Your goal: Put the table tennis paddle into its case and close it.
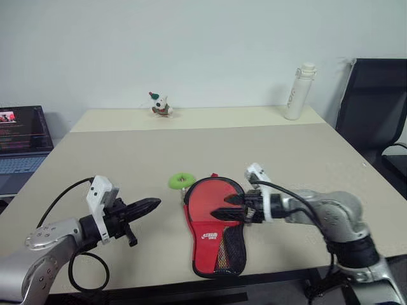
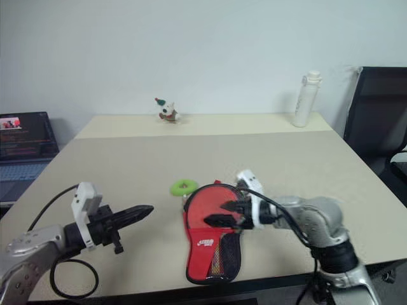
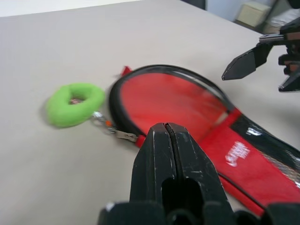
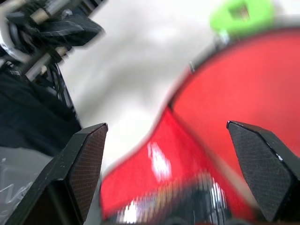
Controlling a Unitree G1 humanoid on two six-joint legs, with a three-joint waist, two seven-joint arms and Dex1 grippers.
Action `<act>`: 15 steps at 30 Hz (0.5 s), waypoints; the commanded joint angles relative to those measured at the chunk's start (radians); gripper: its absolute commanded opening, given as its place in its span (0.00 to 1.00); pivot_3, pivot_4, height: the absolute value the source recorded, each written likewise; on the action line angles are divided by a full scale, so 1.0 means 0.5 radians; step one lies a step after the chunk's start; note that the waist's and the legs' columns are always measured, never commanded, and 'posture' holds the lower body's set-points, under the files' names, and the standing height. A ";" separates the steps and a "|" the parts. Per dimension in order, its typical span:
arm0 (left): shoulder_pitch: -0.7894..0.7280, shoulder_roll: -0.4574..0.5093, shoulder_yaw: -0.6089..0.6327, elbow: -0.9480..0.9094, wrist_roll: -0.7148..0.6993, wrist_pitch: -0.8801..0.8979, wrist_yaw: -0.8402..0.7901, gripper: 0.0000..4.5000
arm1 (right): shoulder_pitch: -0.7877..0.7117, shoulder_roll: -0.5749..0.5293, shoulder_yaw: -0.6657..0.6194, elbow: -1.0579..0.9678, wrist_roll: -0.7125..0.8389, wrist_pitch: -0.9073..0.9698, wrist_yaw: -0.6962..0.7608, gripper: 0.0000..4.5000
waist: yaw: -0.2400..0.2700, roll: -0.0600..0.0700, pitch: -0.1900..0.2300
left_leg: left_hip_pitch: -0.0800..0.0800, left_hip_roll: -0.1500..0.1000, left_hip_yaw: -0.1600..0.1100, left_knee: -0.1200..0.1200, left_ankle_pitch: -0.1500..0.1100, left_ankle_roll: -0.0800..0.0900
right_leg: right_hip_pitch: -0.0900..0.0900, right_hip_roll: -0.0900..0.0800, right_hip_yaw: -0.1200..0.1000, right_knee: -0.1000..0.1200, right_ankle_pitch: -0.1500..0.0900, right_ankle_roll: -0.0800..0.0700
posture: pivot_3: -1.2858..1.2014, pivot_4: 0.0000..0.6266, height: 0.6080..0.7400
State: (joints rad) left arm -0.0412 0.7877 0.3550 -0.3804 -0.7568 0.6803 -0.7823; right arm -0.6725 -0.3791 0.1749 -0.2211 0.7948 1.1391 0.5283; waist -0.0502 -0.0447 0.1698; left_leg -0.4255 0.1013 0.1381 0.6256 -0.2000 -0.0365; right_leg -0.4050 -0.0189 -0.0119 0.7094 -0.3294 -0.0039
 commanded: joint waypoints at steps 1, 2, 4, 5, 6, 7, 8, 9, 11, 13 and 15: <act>-0.091 -0.037 -0.022 0.035 0.037 0.015 0.104 0.00 | -0.073 0.114 0.142 0.155 -0.218 -0.341 0.137 1.00 | 0.003 0.000 0.000 | -0.001 0.000 0.000 0.000 0.000 0.000 | 0.000 -0.001 0.000 -0.001 0.001 -0.001 | 0.52 0.24 1.00; -0.107 -0.052 -0.034 0.041 0.044 0.018 0.124 0.00 | -0.084 0.146 0.184 0.220 -0.282 -0.414 0.161 1.00 | 0.005 0.000 0.000 | -0.001 0.000 0.000 0.001 0.000 0.000 | 0.000 -0.001 0.000 -0.001 0.001 -0.002 | 0.52 0.24 1.00; -0.149 -0.088 -0.065 0.070 0.094 -0.003 0.184 0.00 | -0.105 0.200 0.274 0.365 -0.447 -0.578 0.182 1.00 | 0.007 -0.001 0.000 | -0.001 0.000 0.000 0.002 0.000 0.000 | 0.000 -0.001 0.000 -0.001 0.002 -0.003 | 0.52 0.24 1.00; -0.176 -0.103 -0.085 0.097 0.142 -0.026 0.221 0.04 | -0.112 0.209 0.319 0.420 -0.529 -0.650 0.194 1.00 | 0.007 0.000 0.000 | -0.001 0.000 0.000 0.002 0.000 0.000 | 0.000 -0.001 0.000 -0.001 0.002 -0.003 | 0.52 0.24 1.00; -0.208 -0.119 -0.097 0.137 0.181 -0.037 0.261 0.09 | -0.114 0.210 0.363 0.458 -0.601 -0.711 0.212 1.00 | 0.008 0.000 0.000 | -0.001 -0.001 0.000 0.003 0.000 0.000 | 0.000 -0.001 0.000 -0.001 0.002 -0.004 | 0.52 0.24 1.00; -0.243 -0.131 -0.108 0.178 0.210 -0.039 0.290 0.14 | -0.112 0.209 0.392 0.480 -0.652 -0.752 0.234 1.00 | 0.010 0.000 0.000 | -0.002 -0.001 0.000 0.003 0.000 0.000 | 0.000 -0.001 -0.001 -0.001 0.002 -0.004 | 0.52 0.24 1.00; -0.276 -0.140 -0.120 0.216 0.234 -0.043 0.304 0.21 | -0.108 0.212 0.402 0.493 -0.681 -0.775 0.253 1.00 | 0.013 0.000 0.000 | -0.002 -0.001 0.000 0.003 0.000 0.000 | 0.000 -0.001 0.000 0.000 0.002 -0.004 | 0.52 0.24 1.00; -0.327 -0.151 -0.139 0.271 0.273 -0.056 0.325 0.30 | -0.101 0.221 0.398 0.501 -0.698 -0.785 0.265 1.00 | 0.017 0.000 0.000 | -0.002 0.000 0.000 0.003 0.000 0.000 | 0.000 -0.001 -0.001 0.000 0.002 -0.004 | 0.52 0.24 1.00; -0.430 -0.174 -0.181 0.371 0.329 -0.084 0.339 0.45 | -0.085 0.230 0.385 0.515 -0.731 -0.800 0.282 1.00 | 0.025 -0.001 0.000 | -0.002 -0.001 0.000 0.003 0.000 0.000 | 0.000 -0.001 -0.001 0.000 0.002 -0.004 | 0.52 0.24 1.00; -0.542 -0.201 -0.240 0.488 0.392 -0.114 0.340 0.62 | -0.070 0.240 0.377 0.523 -0.760 -0.808 0.290 1.00 | 0.032 -0.001 0.000 | -0.002 0.000 0.000 0.003 0.001 -0.002 | 0.000 -0.001 -0.001 0.000 0.002 -0.004 | 0.52 0.24 1.00; -0.681 -0.243 -0.317 0.640 0.478 -0.155 0.347 0.78 | -0.058 0.255 0.371 0.531 -0.791 -0.810 0.284 1.00 | 0.037 -0.001 0.000 | -0.002 -0.001 0.001 0.004 0.003 -0.004 | 0.000 -0.001 -0.001 0.000 0.002 -0.004 | 0.52 0.24 1.00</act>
State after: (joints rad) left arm -0.3489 0.6713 0.2139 -0.0878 -0.5500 0.6378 -0.6178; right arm -0.7029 -0.2607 0.3766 0.0577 0.4095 0.7516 0.6626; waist -0.0319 -0.0450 0.1697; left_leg -0.4263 0.1005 0.1383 0.6275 -0.1985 -0.0389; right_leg -0.4048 -0.0195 -0.0124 0.7099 -0.3282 -0.0058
